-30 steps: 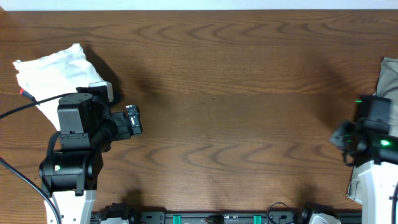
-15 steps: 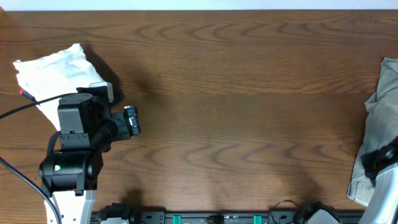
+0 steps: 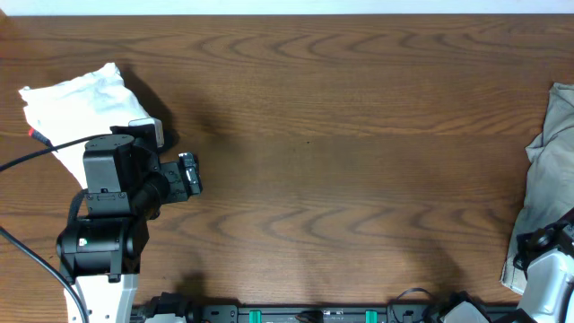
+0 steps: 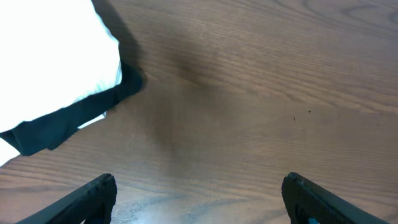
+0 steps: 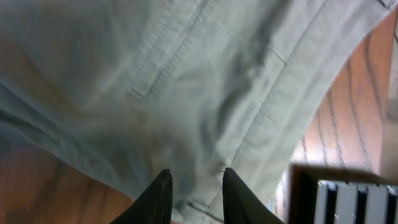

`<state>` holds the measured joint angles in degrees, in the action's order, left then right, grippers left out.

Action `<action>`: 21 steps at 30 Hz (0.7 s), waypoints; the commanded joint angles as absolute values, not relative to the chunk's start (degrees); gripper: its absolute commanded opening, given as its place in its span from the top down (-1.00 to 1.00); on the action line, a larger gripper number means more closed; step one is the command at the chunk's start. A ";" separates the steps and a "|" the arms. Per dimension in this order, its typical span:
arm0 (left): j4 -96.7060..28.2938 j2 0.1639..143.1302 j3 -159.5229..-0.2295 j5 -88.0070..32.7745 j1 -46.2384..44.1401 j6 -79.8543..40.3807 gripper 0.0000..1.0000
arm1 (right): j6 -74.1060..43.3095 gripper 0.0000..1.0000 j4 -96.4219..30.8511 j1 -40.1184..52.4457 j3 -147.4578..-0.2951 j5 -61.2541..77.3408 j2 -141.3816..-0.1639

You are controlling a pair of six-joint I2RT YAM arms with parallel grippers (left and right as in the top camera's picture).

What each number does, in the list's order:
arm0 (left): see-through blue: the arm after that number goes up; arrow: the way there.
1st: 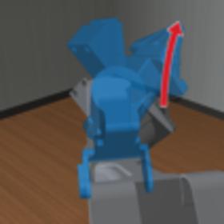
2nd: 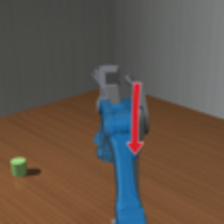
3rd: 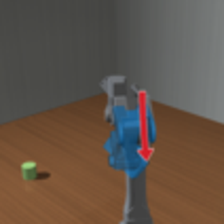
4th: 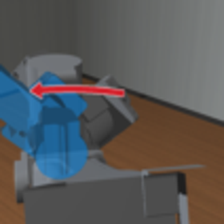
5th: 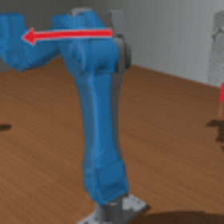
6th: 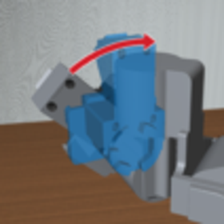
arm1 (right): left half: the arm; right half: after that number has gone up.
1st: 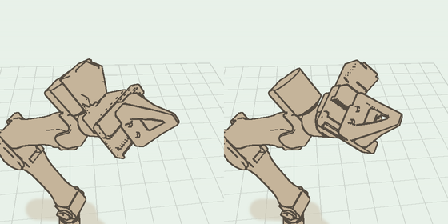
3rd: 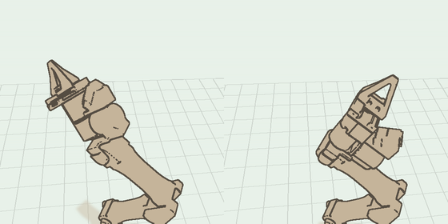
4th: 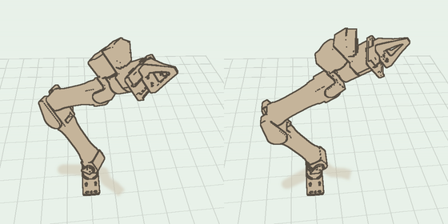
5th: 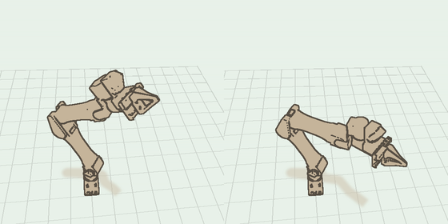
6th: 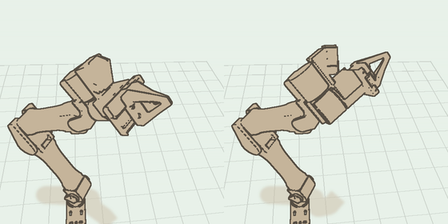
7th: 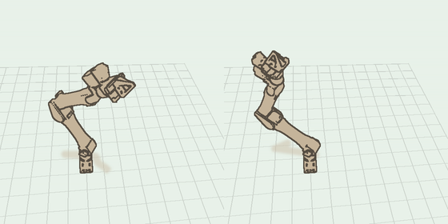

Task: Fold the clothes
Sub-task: 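Lower the right gripper onto the khaki trousers and grasp the fabric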

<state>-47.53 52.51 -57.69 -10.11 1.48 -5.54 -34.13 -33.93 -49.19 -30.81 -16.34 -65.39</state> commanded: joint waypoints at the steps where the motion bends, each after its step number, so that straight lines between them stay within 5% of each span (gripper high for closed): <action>1: -47.55 52.42 -58.52 -10.04 1.52 -5.02 -0.74 | -35.11 0.39 -31.46 -49.98 -29.28 -16.01 -65.30; 15: -47.53 52.42 -58.52 -10.04 1.52 -5.02 -0.75 | -35.00 0.24 -20.49 -49.98 -24.67 -14.20 -75.81; 21: -47.53 52.88 -58.52 -10.04 1.52 -5.02 -0.75 | -24.84 0.25 -18.20 -49.58 -24.69 1.50 -80.25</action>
<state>-47.55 52.53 -57.69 -10.11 1.48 -5.54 -30.96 -17.74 -49.60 -26.17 -12.53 -76.47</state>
